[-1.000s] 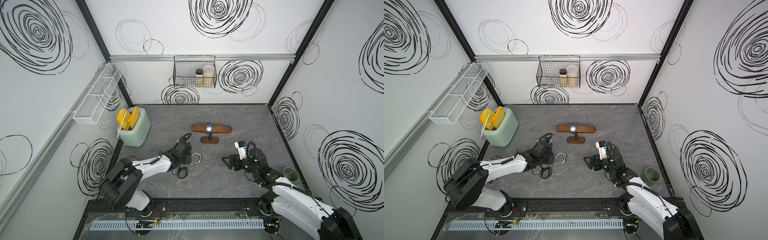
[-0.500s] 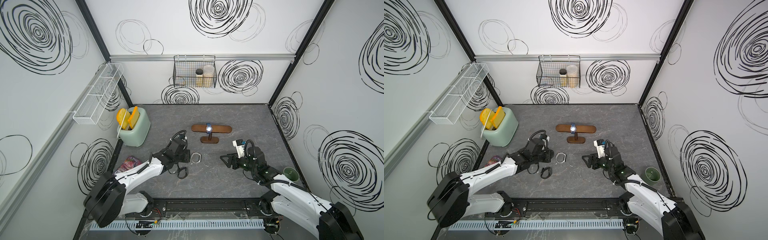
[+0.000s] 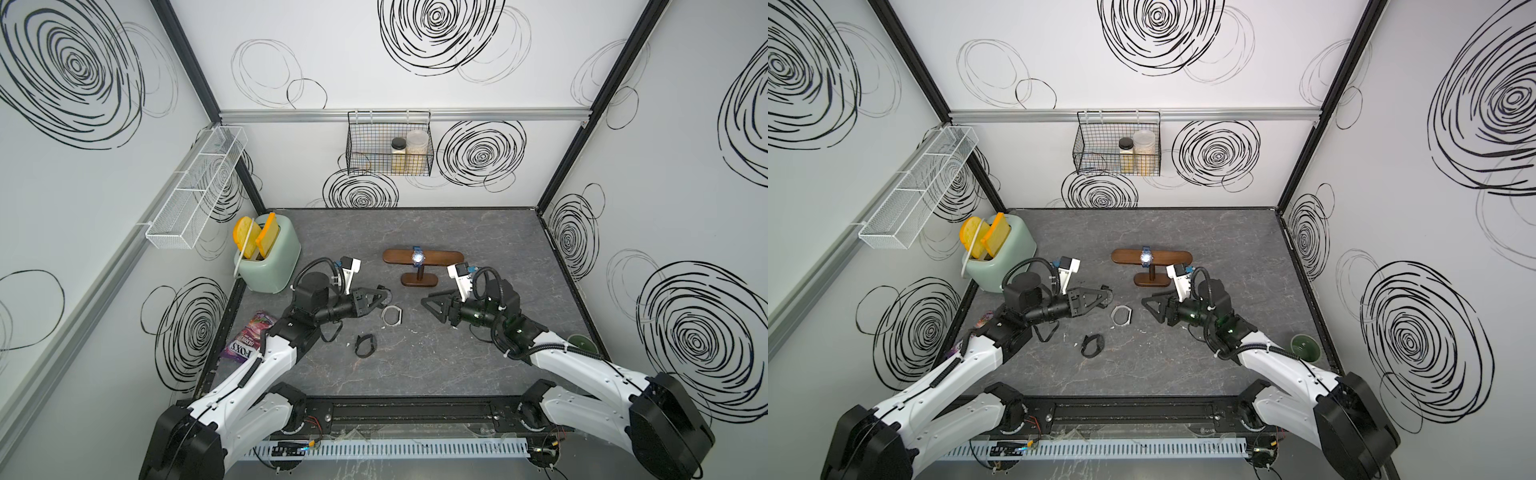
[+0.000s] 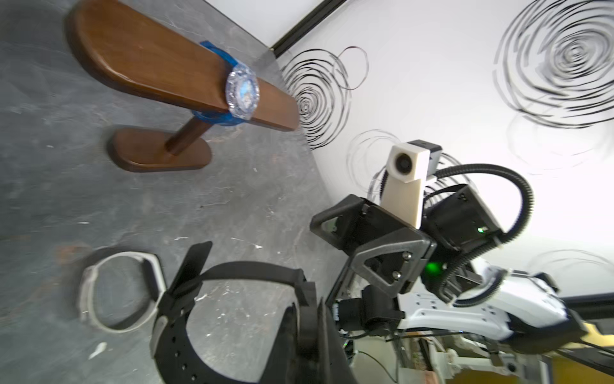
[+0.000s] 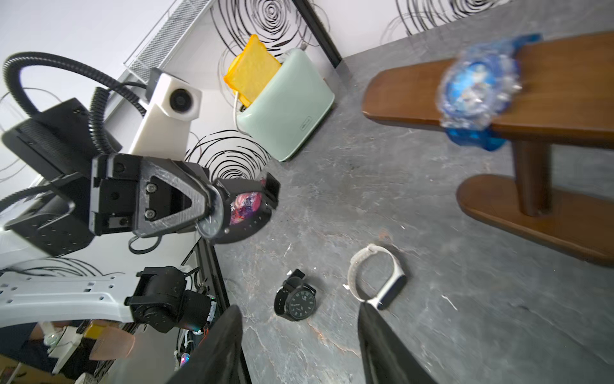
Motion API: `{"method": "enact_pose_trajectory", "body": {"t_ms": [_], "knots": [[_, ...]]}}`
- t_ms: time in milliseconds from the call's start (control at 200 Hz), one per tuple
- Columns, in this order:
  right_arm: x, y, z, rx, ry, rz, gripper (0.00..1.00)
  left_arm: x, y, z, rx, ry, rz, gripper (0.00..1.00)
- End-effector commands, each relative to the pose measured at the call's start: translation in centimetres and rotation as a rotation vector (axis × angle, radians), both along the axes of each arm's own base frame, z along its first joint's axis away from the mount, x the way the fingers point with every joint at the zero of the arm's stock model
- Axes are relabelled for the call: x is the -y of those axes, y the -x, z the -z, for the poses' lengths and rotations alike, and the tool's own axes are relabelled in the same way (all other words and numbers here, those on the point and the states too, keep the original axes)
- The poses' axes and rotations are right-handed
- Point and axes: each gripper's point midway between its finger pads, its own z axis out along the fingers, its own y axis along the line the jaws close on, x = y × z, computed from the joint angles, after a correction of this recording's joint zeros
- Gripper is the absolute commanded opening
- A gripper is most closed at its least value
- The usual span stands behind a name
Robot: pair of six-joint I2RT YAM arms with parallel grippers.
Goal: Place watch on stand
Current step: Pick up the watch at the center of the board.
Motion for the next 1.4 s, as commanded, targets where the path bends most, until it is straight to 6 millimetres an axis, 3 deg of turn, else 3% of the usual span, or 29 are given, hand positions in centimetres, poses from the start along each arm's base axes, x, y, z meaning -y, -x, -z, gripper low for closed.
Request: {"method": "enact_pose_trajectory", "body": {"t_ms": [0, 195, 400, 660, 1176, 1396], "knots": [[-2.2, 0.1, -2.9, 0.074, -0.075, -0.049, 0.56, 0.3, 1.1, -4.7, 0.064, 0.184, 0.066, 0.0], [-3.8, -0.2, -2.3, 0.079, -0.076, -0.059, 0.54, 0.0, 1.4, -6.4, 0.077, 0.257, 0.058, 0.0], [-5.5, -0.2, -2.7, 0.092, -0.088, -0.09, 0.52, -0.1, 1.7, -7.0, 0.061, 0.298, 0.06, 0.0], [-6.6, -0.4, -4.0, 0.12, -0.106, -0.106, 0.51, -0.2, 1.8, -6.2, 0.046, 0.281, 0.056, 0.0], [-9.8, -0.8, -4.0, 0.131, -0.089, -0.152, 0.49, -0.2, 1.8, -6.1, 0.039, 0.28, 0.055, 0.0], [-10.6, -0.9, -3.7, 0.125, -0.082, -0.173, 0.29, -0.3, 1.7, -5.9, 0.041, 0.273, 0.048, 0.0]]}}
